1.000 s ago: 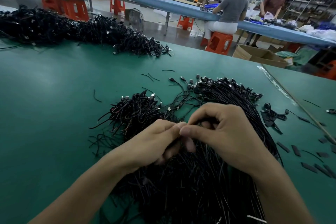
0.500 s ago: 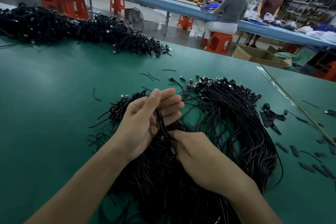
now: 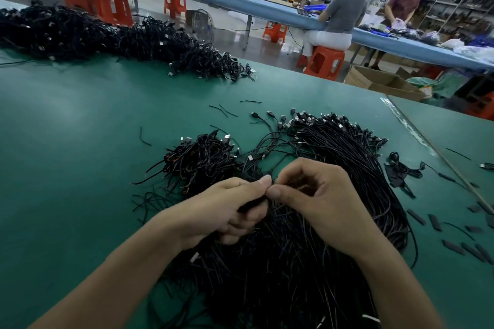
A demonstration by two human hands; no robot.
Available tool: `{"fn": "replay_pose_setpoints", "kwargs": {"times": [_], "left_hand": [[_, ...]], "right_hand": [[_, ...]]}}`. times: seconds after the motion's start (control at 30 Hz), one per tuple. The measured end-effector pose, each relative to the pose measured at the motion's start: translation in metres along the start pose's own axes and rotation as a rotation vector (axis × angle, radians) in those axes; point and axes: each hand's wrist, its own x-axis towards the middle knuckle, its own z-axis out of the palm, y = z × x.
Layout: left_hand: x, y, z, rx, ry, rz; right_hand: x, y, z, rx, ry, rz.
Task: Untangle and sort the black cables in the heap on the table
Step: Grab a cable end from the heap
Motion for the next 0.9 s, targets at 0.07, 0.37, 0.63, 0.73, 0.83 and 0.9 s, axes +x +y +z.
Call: {"fn": "replay_pose_setpoints", "kwargs": {"times": [0.07,0.37,0.63,0.73,0.83,0.9], "left_hand": [[-0.003,0.003,-0.003,-0.145,-0.100,-0.007],[0.012,-0.008,0.007,-0.110,0.171,0.071],[0.020,-0.007,0.010,-0.365,0.217,-0.047],[0.019,-0.009,0.013,-0.389,0.067,-0.173],[0.022,-0.018,0.014,-0.246,0.162,-0.208],[0.023,-0.024,0.011,-0.130,0.280,-0.197]], "right_hand": [[0.002,0.004,0.002,0.170,-0.093,0.033],[0.006,0.006,0.003,-0.055,-0.066,0.064],[0.006,0.001,0.018,-0.143,0.015,-0.050],[0.007,0.002,0.020,-0.184,0.066,-0.093],[0.009,0.006,0.019,-0.177,0.071,-0.072],[0.010,0.012,0.016,-0.143,0.056,0.028]]}}
